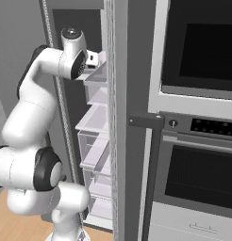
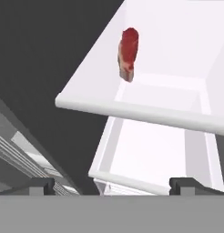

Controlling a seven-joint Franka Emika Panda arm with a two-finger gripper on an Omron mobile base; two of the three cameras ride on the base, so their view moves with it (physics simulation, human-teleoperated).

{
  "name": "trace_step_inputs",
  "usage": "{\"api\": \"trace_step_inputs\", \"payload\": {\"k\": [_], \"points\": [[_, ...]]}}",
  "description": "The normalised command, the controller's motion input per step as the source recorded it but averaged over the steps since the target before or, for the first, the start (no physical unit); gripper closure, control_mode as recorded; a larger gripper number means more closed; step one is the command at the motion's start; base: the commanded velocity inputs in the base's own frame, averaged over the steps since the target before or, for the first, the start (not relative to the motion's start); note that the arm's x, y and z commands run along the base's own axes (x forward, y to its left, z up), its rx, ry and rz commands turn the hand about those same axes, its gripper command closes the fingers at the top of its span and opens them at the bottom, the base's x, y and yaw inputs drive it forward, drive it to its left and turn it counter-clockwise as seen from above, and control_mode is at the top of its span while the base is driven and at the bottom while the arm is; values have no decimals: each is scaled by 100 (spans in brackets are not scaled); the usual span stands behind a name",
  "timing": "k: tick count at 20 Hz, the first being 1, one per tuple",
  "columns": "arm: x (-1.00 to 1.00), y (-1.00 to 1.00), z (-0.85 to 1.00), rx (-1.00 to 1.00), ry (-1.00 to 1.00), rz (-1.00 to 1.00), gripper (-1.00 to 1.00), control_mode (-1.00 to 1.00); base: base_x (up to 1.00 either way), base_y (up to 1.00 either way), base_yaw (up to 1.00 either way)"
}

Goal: Place one lime and one steak in each tupperware on the nearby counter, to pack two identical lunches.

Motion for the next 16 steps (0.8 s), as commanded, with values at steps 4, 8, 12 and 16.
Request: {"api": "trace_step_inputs", "payload": {"k": [4, 8, 12, 16], "points": [[61, 0, -10, 0, -1, 6, -100, -100, 0, 0, 0], [64, 0, -31, 0, -8, 6, -100, -100, 0, 0, 0], [60, 0, -29, 0, -4, 6, -100, -100, 0, 0, 0], [62, 0, -21, 0, -1, 4, -100, -100, 0, 0, 0]]}}
